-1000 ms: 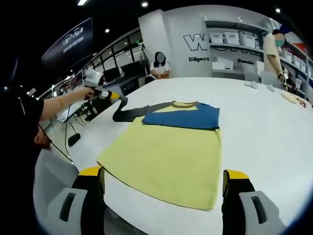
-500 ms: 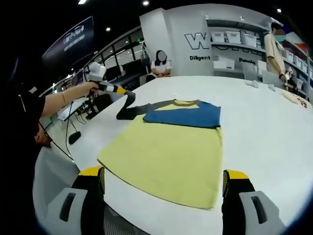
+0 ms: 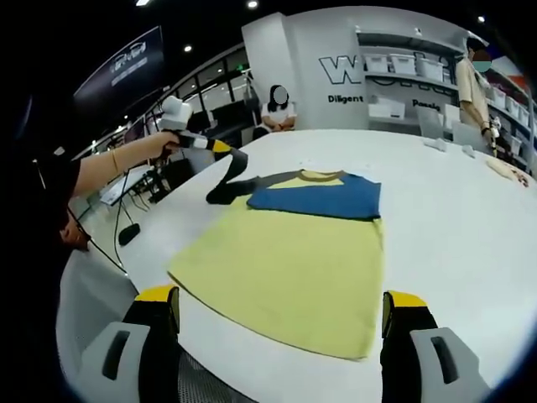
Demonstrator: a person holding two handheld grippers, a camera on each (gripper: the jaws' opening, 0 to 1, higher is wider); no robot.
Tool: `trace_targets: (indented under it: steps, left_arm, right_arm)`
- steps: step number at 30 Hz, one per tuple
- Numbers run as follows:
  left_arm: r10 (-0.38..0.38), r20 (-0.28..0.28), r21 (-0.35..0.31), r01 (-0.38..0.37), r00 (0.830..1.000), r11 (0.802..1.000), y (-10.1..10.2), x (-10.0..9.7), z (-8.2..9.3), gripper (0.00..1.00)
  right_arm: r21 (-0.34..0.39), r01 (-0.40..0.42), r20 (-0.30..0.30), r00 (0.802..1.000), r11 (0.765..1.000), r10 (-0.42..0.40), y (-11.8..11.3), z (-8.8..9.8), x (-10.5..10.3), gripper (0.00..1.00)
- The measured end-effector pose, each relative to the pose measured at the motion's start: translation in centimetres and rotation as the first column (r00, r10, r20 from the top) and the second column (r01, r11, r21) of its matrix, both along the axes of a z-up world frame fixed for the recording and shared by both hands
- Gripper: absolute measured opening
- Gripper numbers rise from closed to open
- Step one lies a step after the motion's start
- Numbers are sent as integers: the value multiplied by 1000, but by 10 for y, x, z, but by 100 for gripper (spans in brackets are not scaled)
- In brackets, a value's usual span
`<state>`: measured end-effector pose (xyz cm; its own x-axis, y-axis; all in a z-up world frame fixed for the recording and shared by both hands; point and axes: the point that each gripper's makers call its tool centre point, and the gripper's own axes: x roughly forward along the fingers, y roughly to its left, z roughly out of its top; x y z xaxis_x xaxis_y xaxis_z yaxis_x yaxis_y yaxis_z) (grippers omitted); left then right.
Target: Fold the garment on the visible template until the final outline fits inside the template.
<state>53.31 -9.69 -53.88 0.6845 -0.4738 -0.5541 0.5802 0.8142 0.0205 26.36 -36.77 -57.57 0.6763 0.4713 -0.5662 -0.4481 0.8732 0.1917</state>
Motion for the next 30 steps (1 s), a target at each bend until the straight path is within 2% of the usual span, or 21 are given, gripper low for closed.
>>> trace_targets:
  steps: [7, 10, 13, 14, 15, 30]
  left_arm:
    - [-30, 1, -35, 30, 1000, 999, -24, 2, 4, 0]
    - [-57, 17, 3, 57, 998, 998, -34, 3, 5, 0]
    - [-84, 19, 9, 84, 996, 996, -43, 2, 6, 0]
    - [-101, 15, 48, 100, 995, 994, -45, 3, 2, 0]
    - [-103, 19, 58, 102, 994, 993, -46, 4, 2, 0]
    - [-178, 23, 32, 177, 984, 984, -98, 5, 10, 0]
  right_arm:
    - [-1, -5, -6, 1000, 1000, 5, 1, -3, -1, 99]
    - [-4, -8, -8, 1000, 1000, 8, 0, -4, -1, 99]
    - [-5, -8, -10, 1000, 1000, 8, 0, -4, -1, 99]
    - [-6, -8, -9, 1000, 1000, 8, 0, -5, -1, 99]
    - [-6, -6, -9, 1000, 1000, 6, -1, -5, -1, 99]
    - [0, 1, -14, 1000, 1000, -1, -1, -8, -1, 99]
